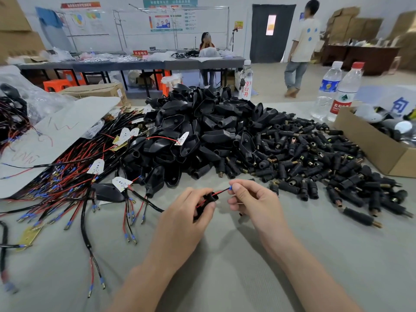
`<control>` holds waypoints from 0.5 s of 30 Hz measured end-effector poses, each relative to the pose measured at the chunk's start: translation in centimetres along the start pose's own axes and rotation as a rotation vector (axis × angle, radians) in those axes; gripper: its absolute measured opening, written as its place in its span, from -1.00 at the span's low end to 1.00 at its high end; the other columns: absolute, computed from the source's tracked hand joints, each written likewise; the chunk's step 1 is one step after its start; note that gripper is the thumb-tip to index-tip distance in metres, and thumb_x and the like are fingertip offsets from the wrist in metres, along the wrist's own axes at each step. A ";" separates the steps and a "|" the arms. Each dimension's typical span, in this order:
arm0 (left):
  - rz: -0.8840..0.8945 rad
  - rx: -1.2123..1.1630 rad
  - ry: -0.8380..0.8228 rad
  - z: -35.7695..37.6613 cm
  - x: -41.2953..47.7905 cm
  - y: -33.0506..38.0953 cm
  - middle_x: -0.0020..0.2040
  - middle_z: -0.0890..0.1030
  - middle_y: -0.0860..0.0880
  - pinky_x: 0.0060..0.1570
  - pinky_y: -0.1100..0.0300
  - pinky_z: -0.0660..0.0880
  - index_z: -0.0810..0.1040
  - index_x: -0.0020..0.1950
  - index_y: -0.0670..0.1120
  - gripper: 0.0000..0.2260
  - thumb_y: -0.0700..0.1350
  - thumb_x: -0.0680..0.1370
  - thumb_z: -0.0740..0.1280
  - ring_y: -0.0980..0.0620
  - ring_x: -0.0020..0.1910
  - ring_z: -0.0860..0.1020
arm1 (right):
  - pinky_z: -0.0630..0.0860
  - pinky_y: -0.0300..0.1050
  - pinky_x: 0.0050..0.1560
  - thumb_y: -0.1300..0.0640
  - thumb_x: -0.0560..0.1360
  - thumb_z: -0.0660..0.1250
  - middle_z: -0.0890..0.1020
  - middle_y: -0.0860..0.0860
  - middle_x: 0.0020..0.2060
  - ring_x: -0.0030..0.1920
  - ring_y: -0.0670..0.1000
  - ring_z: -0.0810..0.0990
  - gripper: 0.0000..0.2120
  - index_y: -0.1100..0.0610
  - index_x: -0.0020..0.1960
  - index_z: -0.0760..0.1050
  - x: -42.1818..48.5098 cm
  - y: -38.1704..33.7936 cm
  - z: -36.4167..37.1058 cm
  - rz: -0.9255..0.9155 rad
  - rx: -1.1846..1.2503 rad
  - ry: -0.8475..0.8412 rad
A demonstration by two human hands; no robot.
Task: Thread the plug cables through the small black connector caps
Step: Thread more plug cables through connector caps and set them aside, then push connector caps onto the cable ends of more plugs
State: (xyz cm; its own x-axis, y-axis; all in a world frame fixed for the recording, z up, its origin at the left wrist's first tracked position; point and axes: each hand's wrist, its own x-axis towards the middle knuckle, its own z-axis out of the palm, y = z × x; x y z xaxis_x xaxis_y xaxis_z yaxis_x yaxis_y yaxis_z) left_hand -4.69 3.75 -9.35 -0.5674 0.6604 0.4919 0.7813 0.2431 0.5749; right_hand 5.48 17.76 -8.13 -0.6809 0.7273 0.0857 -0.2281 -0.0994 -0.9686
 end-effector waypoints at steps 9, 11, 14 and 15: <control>0.040 0.047 0.000 -0.1 0.1 -0.3 -0.07 0.50 0.26 -0.03 0.20 0.48 0.54 0.20 0.16 -0.81 0.03 0.58 0.33 0.16 -0.08 0.49 | 0.59 -0.25 -0.25 0.25 0.59 0.33 0.70 0.05 -0.21 -0.25 -0.05 0.67 -0.85 0.13 0.01 0.68 0.8 -0.8 -1.8 -0.016 0.199 0.094; 0.050 0.057 -0.003 -0.1 0.1 -0.3 -0.07 0.50 0.25 -0.02 0.18 0.49 0.54 0.20 0.16 -0.81 0.04 0.58 0.33 0.17 -0.08 0.49 | 0.60 -0.25 -0.24 0.25 0.59 0.32 0.70 0.06 -0.20 -0.25 -0.05 0.67 -0.85 0.15 0.03 0.67 0.8 -0.9 -1.9 -0.019 0.212 0.095; 0.052 0.064 0.012 -0.2 0.1 -0.1 -0.08 0.52 0.23 -0.05 0.15 0.51 0.54 0.19 0.16 -0.82 0.04 0.59 0.32 0.16 -0.09 0.50 | 0.60 -0.24 -0.25 0.25 0.60 0.32 0.70 0.06 -0.19 -0.25 -0.04 0.67 -0.85 0.15 0.03 0.67 0.9 -1.0 -1.9 -0.015 0.218 0.100; 0.049 0.071 0.031 -0.2 0.2 0.0 -0.09 0.52 0.22 -0.07 0.13 0.52 0.54 0.18 0.16 -0.83 0.03 0.59 0.33 0.15 -0.11 0.50 | 0.60 -0.24 -0.25 0.25 0.60 0.32 0.71 0.06 -0.19 -0.25 -0.04 0.67 -0.85 0.15 0.03 0.67 0.9 -1.0 -1.9 -0.012 0.212 0.103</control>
State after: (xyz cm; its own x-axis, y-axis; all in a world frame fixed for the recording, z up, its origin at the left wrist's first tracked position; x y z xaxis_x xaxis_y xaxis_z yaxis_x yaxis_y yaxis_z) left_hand -4.86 3.71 -9.19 -0.5352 0.6503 0.5391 0.8241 0.2620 0.5021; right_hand 6.46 19.81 -7.57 -0.6049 0.7939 0.0624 -0.3847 -0.2227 -0.8958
